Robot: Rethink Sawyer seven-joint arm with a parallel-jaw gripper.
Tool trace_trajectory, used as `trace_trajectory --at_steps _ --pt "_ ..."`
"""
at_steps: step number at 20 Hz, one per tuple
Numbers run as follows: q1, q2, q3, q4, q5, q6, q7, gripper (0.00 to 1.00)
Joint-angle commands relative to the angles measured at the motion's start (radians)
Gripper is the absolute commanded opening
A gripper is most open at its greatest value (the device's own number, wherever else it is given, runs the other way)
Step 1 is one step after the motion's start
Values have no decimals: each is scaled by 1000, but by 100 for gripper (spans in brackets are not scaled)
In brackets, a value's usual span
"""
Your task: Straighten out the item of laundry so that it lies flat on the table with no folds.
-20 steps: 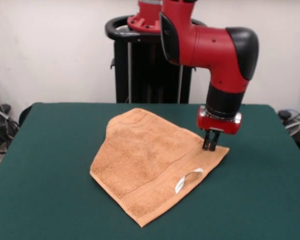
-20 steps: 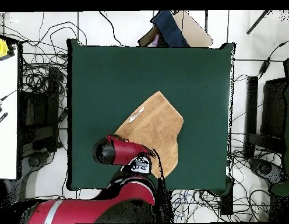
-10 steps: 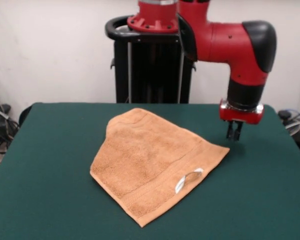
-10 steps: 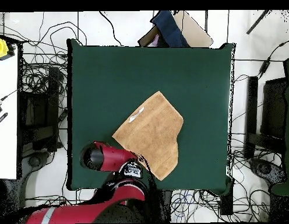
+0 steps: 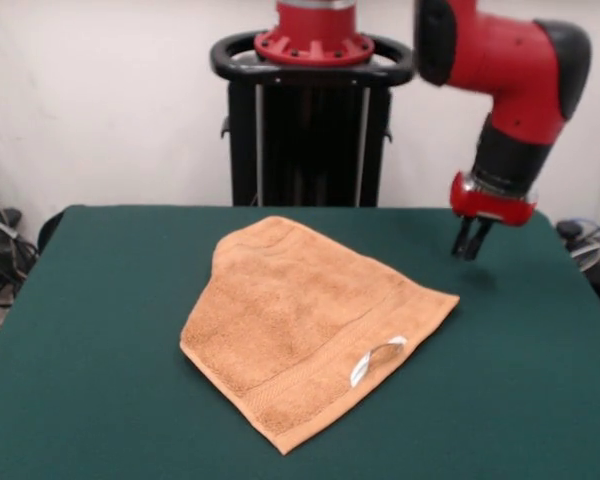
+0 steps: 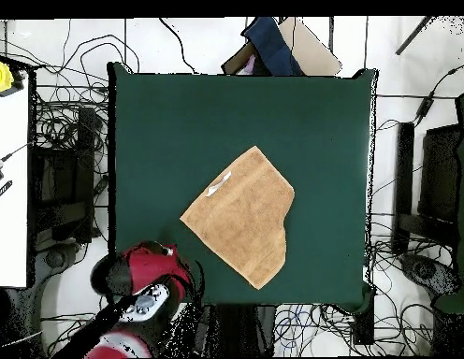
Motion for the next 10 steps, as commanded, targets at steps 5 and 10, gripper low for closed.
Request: trace_trajectory --at_steps 5,10 --pt "59 -70 -227 -134 49 46 183 0" --pt "-58 -70 -107 -97 -25 -131 159 0"
